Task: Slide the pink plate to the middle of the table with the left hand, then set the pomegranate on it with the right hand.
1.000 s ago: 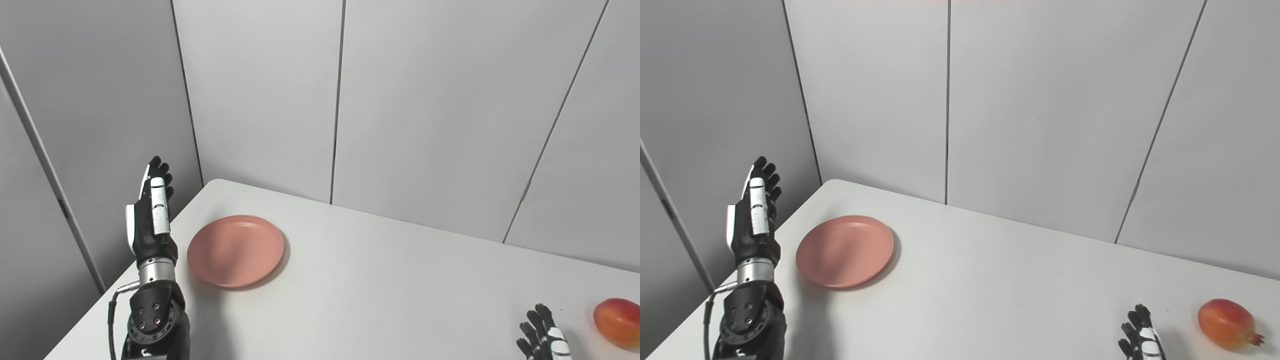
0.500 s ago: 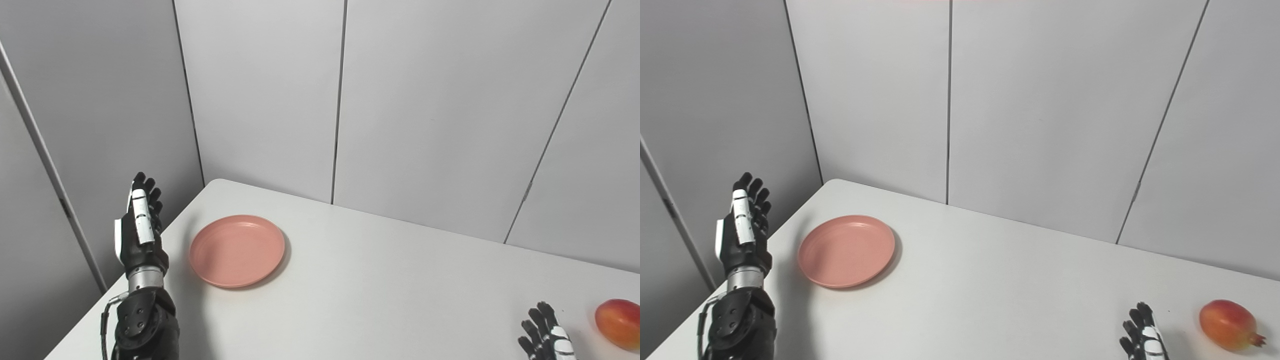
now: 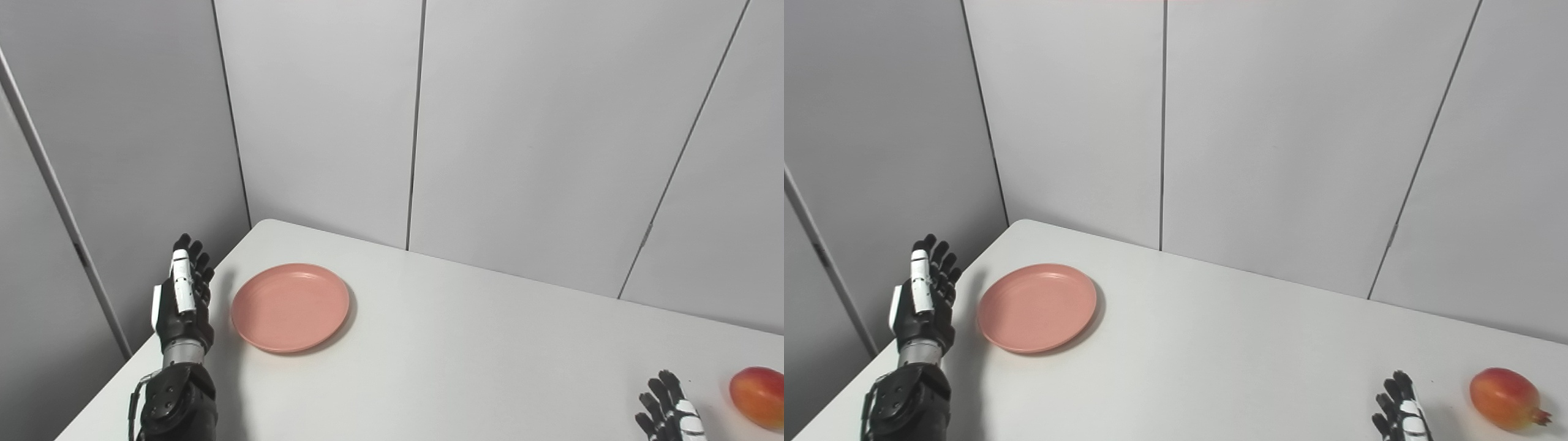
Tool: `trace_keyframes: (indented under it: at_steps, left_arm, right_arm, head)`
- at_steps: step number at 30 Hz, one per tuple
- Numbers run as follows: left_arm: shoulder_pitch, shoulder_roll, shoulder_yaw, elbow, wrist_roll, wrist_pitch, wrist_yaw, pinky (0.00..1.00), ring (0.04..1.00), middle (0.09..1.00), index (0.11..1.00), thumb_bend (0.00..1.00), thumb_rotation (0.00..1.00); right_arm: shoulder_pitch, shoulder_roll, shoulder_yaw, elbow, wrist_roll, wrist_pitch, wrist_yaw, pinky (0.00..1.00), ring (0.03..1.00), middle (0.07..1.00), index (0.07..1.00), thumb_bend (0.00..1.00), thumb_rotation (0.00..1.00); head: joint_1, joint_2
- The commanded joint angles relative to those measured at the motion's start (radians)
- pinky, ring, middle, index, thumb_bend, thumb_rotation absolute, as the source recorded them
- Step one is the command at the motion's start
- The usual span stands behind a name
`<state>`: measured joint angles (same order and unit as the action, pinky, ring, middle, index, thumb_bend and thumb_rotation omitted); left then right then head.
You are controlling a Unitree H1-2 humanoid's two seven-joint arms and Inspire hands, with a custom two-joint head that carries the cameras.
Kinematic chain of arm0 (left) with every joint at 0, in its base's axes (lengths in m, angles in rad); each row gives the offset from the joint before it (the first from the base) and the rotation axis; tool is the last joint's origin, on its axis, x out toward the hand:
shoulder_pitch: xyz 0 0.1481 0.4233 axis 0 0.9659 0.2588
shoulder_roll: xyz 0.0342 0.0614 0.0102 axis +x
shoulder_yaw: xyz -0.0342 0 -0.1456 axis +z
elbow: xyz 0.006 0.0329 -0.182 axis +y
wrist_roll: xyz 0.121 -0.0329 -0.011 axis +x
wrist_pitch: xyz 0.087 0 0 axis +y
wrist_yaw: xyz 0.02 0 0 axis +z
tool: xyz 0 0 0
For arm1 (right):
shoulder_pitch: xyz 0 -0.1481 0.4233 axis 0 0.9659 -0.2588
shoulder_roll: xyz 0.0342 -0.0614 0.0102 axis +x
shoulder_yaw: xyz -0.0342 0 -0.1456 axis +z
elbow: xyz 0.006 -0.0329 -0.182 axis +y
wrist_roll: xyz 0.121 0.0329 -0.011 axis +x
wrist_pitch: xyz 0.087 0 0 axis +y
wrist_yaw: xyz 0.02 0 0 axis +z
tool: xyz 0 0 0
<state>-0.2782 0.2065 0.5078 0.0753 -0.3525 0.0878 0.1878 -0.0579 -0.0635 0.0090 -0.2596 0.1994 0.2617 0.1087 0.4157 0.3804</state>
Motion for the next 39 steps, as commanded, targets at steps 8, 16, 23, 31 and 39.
trace_keyframes:
  at_steps: [8,16,23,31,39]
  left_arm:
    - [-0.040,0.049,-0.009,0.085,-0.019,-0.057,-0.041,0.96,0.982,0.982,0.951,0.36,1.00]
    - [-0.049,0.061,-0.006,0.146,-0.036,-0.061,-0.058,0.94,0.952,0.952,0.937,0.36,1.00]
    - [-0.055,0.076,-0.023,0.211,-0.029,-0.069,-0.068,0.94,0.935,0.942,0.936,0.37,1.00]
    - [-0.063,0.063,-0.029,0.227,-0.066,-0.050,-0.087,0.93,0.928,0.916,0.901,0.37,1.00]
    - [-0.068,0.053,-0.074,0.250,-0.056,-0.043,-0.107,0.92,0.915,0.915,0.896,0.37,1.00]
  right_arm:
    - [-0.022,-0.007,-0.006,-0.042,0.011,-0.003,0.009,1.00,1.000,1.000,1.000,0.12,1.00]
    - [-0.024,-0.008,-0.007,-0.045,0.013,0.001,0.008,1.00,1.000,1.000,1.000,0.12,1.00]
    - [-0.025,-0.011,-0.008,-0.049,0.019,0.007,0.010,1.00,1.000,1.000,1.000,0.12,1.00]
    - [-0.023,-0.013,-0.005,-0.053,0.014,0.007,0.007,1.00,1.000,1.000,1.000,0.13,1.00]
    - [-0.024,-0.013,-0.003,-0.052,0.008,0.004,0.008,1.00,1.000,1.000,1.000,0.13,1.00]
  head:
    - [0.000,0.005]
    - [0.000,0.012]
    - [-0.002,0.018]
    - [-0.002,0.024]
    - [-0.007,0.028]
